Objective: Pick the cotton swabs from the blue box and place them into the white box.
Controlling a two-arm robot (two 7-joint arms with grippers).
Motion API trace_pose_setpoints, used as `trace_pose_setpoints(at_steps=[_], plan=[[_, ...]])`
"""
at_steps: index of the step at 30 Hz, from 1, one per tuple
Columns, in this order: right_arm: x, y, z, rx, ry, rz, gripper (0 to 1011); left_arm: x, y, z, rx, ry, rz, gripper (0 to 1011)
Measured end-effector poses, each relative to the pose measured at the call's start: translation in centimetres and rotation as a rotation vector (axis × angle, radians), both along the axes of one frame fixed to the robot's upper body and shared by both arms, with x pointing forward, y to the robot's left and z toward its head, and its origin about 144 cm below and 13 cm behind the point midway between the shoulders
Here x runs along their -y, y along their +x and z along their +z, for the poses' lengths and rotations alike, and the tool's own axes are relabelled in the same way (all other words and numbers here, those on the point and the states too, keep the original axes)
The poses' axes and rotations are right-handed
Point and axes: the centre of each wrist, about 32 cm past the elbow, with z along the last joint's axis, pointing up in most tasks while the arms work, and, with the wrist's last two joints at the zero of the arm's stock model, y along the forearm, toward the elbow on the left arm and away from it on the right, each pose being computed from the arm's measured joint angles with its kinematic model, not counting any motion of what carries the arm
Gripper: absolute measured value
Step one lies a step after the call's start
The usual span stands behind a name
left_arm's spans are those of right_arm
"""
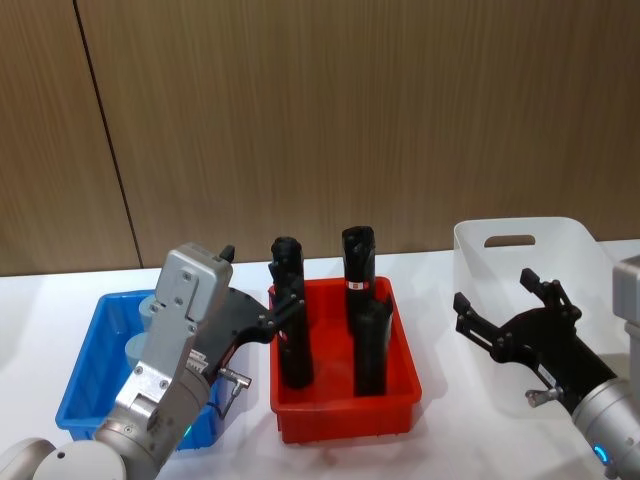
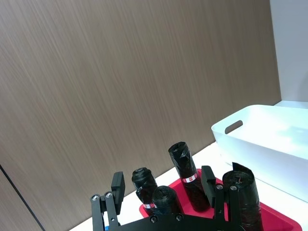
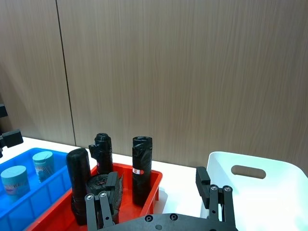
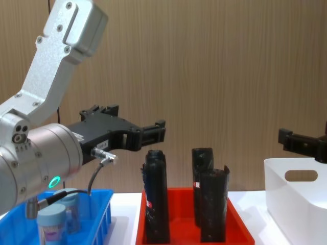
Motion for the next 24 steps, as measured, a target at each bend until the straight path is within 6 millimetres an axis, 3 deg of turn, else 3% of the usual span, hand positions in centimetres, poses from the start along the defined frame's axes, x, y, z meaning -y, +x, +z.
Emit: trace_pose_setpoints(at_steps=[24], plan=[[0.00,0.00,0.00,0.000,0.000,0.000,1002,0.00,0.00,0.00,0.000,0.000,0.000,1004]])
